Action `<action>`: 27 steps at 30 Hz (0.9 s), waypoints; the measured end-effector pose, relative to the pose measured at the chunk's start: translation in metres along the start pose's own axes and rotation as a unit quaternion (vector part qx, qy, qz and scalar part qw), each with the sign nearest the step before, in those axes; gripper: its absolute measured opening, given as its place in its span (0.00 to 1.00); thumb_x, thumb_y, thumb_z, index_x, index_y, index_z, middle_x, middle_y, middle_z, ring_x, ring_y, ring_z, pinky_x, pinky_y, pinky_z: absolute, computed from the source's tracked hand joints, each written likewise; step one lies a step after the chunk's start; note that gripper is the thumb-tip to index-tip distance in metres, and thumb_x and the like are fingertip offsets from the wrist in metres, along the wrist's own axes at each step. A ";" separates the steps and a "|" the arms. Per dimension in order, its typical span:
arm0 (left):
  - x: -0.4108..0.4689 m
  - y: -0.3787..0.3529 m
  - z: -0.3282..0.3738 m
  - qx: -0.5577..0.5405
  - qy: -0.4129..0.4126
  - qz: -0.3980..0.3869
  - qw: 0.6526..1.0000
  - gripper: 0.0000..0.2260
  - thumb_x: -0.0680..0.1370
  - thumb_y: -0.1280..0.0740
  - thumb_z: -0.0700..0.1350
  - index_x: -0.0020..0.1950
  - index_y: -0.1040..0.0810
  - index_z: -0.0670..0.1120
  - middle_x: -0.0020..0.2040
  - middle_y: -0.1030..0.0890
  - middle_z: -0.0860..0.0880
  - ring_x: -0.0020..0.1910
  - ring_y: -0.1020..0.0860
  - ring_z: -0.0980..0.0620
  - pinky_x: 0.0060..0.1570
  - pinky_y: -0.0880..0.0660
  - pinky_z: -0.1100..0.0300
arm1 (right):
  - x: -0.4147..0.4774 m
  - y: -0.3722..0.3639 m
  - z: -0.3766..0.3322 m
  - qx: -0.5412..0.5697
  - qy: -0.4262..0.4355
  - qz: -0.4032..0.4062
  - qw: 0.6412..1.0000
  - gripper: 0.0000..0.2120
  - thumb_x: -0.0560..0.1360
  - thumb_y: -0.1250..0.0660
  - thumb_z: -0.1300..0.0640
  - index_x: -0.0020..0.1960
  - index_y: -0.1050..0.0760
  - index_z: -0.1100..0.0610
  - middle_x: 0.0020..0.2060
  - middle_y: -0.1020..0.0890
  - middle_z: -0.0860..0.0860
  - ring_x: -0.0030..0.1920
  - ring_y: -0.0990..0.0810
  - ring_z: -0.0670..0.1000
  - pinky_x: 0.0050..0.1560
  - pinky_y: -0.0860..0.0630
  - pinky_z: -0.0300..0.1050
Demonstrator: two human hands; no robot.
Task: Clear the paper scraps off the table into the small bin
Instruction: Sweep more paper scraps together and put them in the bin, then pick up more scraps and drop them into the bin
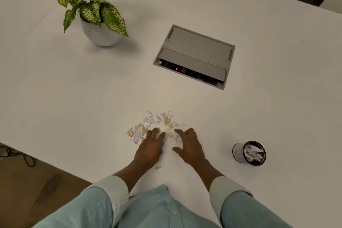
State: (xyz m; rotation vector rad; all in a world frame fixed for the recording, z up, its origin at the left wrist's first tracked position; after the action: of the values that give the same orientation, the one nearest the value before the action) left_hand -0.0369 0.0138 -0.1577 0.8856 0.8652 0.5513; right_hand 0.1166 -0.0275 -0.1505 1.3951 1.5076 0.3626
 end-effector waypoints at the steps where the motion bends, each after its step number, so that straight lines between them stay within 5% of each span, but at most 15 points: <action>1: 0.000 0.000 0.001 0.002 -0.003 0.001 1.000 0.32 0.78 0.27 0.44 0.80 0.36 0.49 0.80 0.39 0.43 0.78 0.36 0.41 0.64 0.22 0.49 | 0.003 -0.002 -0.006 -0.013 0.008 -0.006 1.000 0.33 0.76 0.27 0.46 0.77 0.37 0.44 0.67 0.34 0.53 0.67 0.30 0.53 0.59 0.21 0.49; 6: -0.004 -0.001 -0.001 -0.033 -0.006 0.026 0.999 0.17 0.84 0.36 0.46 0.74 0.28 0.47 0.74 0.32 0.46 0.70 0.31 0.46 0.63 0.25 0.57 | 0.012 -0.012 -0.026 -0.081 0.043 -0.008 0.996 0.24 0.78 0.30 0.47 0.73 0.31 0.45 0.67 0.34 0.52 0.69 0.32 0.52 0.55 0.19 0.48; 13: 0.003 0.004 -0.001 -0.062 0.013 0.038 0.997 0.12 0.81 0.34 0.38 0.65 0.21 0.43 0.60 0.23 0.44 0.57 0.27 0.46 0.53 0.25 0.58 | 0.014 -0.018 -0.027 -0.128 0.050 0.009 0.990 0.11 0.80 0.34 0.58 0.62 0.25 0.53 0.61 0.27 0.54 0.59 0.27 0.53 0.48 0.20 0.46; 20: 0.009 0.001 0.000 -0.105 0.048 0.019 0.993 0.17 0.78 0.31 0.37 0.67 0.23 0.45 0.63 0.25 0.46 0.61 0.26 0.47 0.57 0.27 0.61 | -0.001 -0.004 0.000 -0.011 0.031 0.064 0.997 0.09 0.80 0.34 0.60 0.59 0.19 0.56 0.56 0.20 0.53 0.55 0.22 0.51 0.56 0.22 0.45; 24: 0.011 0.006 0.017 -0.134 0.045 0.017 0.990 0.17 0.75 0.28 0.37 0.64 0.21 0.44 0.59 0.23 0.46 0.58 0.23 0.45 0.53 0.26 0.60 | -0.022 0.021 0.026 0.067 -0.030 0.127 0.989 0.07 0.77 0.31 0.62 0.53 0.16 0.55 0.49 0.19 0.51 0.50 0.20 0.50 0.51 0.22 0.43; 27: 0.014 0.011 0.049 -0.165 0.023 0.016 0.986 0.16 0.73 0.26 0.37 0.61 0.20 0.44 0.56 0.23 0.46 0.54 0.22 0.46 0.46 0.34 0.63 | -0.047 0.043 0.055 0.125 -0.083 0.195 0.969 0.06 0.75 0.30 0.64 0.47 0.16 0.55 0.44 0.19 0.49 0.44 0.19 0.49 0.44 0.24 0.40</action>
State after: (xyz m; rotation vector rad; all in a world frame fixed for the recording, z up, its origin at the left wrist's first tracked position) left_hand 0.0107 0.0084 -0.1377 0.5870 0.7738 0.7213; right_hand 0.1764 -0.0782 -0.1206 1.8813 1.1659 0.2925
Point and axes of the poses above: each hand's wrist, its own x-axis towards the middle knuckle, its own y-axis out of the back of the hand, z = x × y, the point moved 9 cm from there along x, towards the middle knuckle
